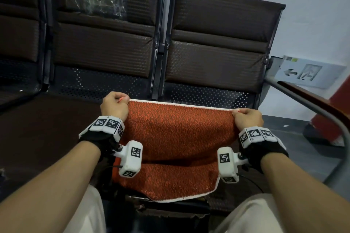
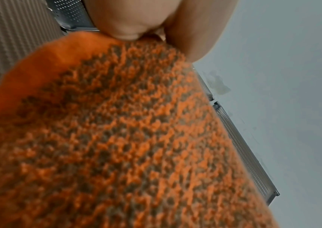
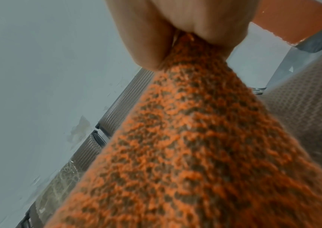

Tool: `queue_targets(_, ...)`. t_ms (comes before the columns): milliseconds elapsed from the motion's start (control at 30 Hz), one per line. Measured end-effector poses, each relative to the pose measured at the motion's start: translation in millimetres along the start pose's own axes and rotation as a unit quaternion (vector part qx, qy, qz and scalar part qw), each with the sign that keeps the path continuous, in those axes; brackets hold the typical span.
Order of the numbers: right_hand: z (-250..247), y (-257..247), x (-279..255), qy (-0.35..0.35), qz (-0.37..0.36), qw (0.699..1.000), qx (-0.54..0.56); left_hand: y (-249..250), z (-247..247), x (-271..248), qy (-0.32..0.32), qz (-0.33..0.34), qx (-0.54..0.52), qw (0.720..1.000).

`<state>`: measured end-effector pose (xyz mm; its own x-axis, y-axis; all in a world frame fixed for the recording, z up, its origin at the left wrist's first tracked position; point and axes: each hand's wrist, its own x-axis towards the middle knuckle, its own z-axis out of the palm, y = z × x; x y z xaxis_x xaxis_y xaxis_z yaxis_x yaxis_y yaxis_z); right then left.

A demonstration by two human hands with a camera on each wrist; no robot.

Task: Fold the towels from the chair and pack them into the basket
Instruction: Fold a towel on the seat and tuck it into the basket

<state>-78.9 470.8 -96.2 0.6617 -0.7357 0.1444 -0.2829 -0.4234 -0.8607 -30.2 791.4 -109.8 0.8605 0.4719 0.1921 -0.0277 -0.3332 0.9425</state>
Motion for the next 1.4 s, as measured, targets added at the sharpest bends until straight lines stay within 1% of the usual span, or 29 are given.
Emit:
queue_targets(67,-1,-1,1,-0.011,0.017,1.0,0.001,-1,-1,0,0.002,-0.005,-0.004,1.0)
queue_targets(133,-1,-2,2,-0.046,0.037,0.998,-0.005,-1,0,-1,-0.01,-0.001,-0.007,1.0)
queue_targets(200,-1,-5,1,-0.077,0.037,0.996,0.01,2,2,-5,-0.023,0.013,-0.032,0.999)
queue_targets(300,-2,-22,-11,-0.137,0.007,0.983,0.123,14,8,-15,-0.05,0.044,-0.111,0.992)
queue_targets(333,-3,-30,-19,-0.163,-0.003,0.971,0.175,19,11,-20,-0.067,0.053,-0.133,0.987)
queue_targets(400,-3,-43,-35,-0.234,-0.02,0.932,0.275,27,16,-28,-0.106,0.068,-0.169,0.978)
queue_targets(433,-3,-48,-42,-0.276,-0.03,0.911,0.303,29,19,-32,-0.124,0.074,-0.177,0.973)
queue_targets(500,-3,-52,-50,-0.357,-0.042,0.878,0.316,31,25,-39,-0.154,0.08,-0.176,0.969)
queue_targets(533,-2,-50,-53,-0.389,-0.043,0.867,0.308,31,28,-41,-0.166,0.078,-0.173,0.968)
queue_targets(567,-2,-48,-55,-0.414,-0.049,0.862,0.288,29,30,-41,-0.178,0.069,-0.169,0.967)
queue_targets(600,-1,-44,-57,-0.429,-0.071,0.868,0.242,28,33,-41,-0.191,0.056,-0.161,0.967)
queue_targets(633,1,-40,-57,-0.43,-0.117,0.88,0.164,25,35,-41,-0.205,0.042,-0.148,0.967)
queue_targets(667,3,-36,-57,-0.418,-0.18,0.888,0.064,23,36,-40,-0.221,0.031,-0.132,0.966)
queue_targets(700,4,-34,-57,-0.393,-0.245,0.886,-0.035,20,38,-40,-0.242,0.024,-0.111,0.964)
queue_targets(733,5,-34,-57,-0.36,-0.301,0.876,-0.111,19,40,-41,-0.264,0.025,-0.088,0.96)
queue_targets(767,4,-36,-58,-0.333,-0.344,0.866,-0.144,17,41,-43,-0.286,0.029,-0.071,0.955)
queue_targets(800,4,-40,-61,-0.319,-0.375,0.86,-0.133,18,43,-46,-0.302,0.035,-0.069,0.95)
queue_targets(867,5,-47,-64,-0.312,-0.419,0.85,-0.066,21,44,-56,-0.327,0.041,-0.094,0.94)
queue_targets(900,6,-50,-65,-0.316,-0.421,0.849,-0.032,23,45,-61,-0.341,0.037,-0.111,0.933)
queue_targets(967,9,-52,-66,-0.331,-0.396,0.857,-0.004,28,43,-69,-0.371,0.017,-0.145,0.917)
queue_targets(1033,13,-48,-65,-0.335,-0.381,0.861,-0.024,33,37,-76,-0.392,0.007,-0.163,0.905)
queue_targets(1133,21,-44,-65,-0.326,-0.38,0.863,-0.065,40,30,-80,-0.402,0.003,-0.171,0.9)
queue_targets(1233,24,-44,-63,-0.315,-0.378,0.868,-0.062,43,26,-82,-0.414,0.001,-0.16,0.896)
queue_targets(1333,23,-43,-62,-0.304,-0.373,0.874,-0.067,45,24,-85,-0.441,-0.015,-0.169,0.881)
queue_targets(1400,23,-41,-60,-0.293,-0.375,0.877,-0.063,44,23,-86,-0.455,-0.014,-0.179,0.872)
